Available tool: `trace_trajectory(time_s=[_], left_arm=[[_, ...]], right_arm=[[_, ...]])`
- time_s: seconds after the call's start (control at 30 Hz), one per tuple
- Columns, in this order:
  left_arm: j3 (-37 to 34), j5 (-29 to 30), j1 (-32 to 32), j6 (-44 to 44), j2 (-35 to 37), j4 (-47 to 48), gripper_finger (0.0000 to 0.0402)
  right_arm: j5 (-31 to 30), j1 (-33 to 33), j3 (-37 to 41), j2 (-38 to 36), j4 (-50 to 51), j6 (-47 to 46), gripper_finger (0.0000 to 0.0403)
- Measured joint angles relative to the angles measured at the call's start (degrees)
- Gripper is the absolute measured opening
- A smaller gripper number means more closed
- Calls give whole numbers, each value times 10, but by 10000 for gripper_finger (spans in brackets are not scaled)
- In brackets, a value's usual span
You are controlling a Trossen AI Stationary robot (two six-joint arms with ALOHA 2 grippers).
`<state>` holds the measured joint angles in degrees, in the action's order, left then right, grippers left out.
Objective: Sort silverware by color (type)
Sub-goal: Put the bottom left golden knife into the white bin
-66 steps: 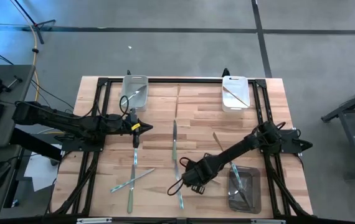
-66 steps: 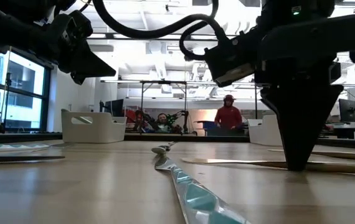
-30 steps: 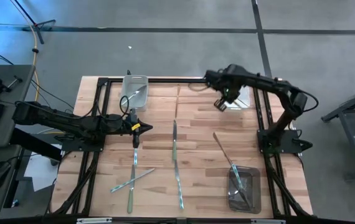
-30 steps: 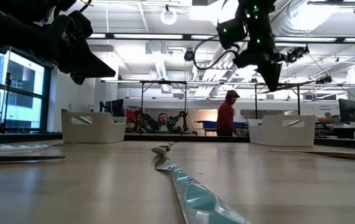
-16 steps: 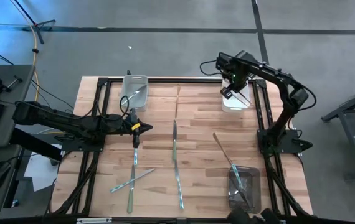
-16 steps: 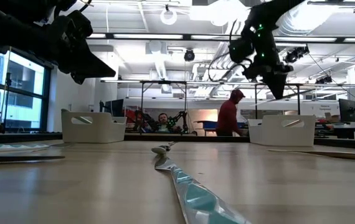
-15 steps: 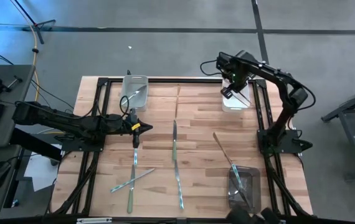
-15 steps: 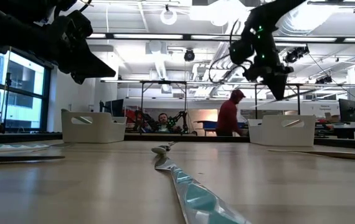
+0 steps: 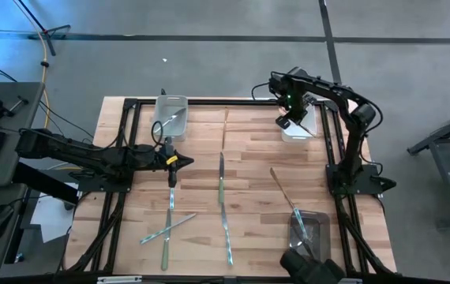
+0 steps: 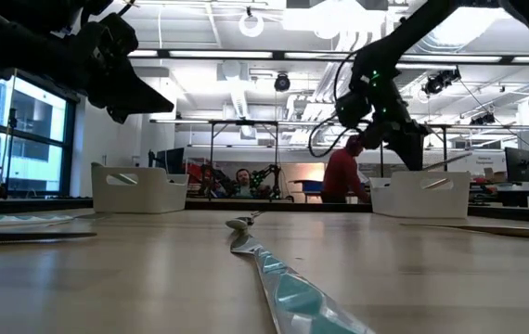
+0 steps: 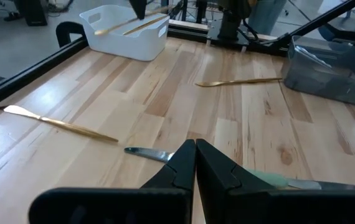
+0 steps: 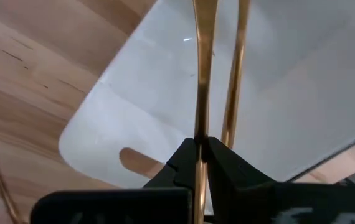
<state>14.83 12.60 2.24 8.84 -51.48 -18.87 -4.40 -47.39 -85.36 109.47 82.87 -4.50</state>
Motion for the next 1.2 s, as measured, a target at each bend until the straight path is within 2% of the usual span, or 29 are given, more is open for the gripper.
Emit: trace_trajectory(time_s=[0.33,0.47,1.07,1.2], left_arm=[[0,0,0,0,0,-8,5],[0,0,0,0,0,-8,5],[0,0,0,1,0,-8,5],[0,0,0,0,0,-8,5]], right_arm=[[-1,-6,0,3,49,1,2],[-20,-7,0,-6,51,-4,2],[-16,-45,0,-5,-47,5,3],[-16,-45,0,-5,-52,5,14]])
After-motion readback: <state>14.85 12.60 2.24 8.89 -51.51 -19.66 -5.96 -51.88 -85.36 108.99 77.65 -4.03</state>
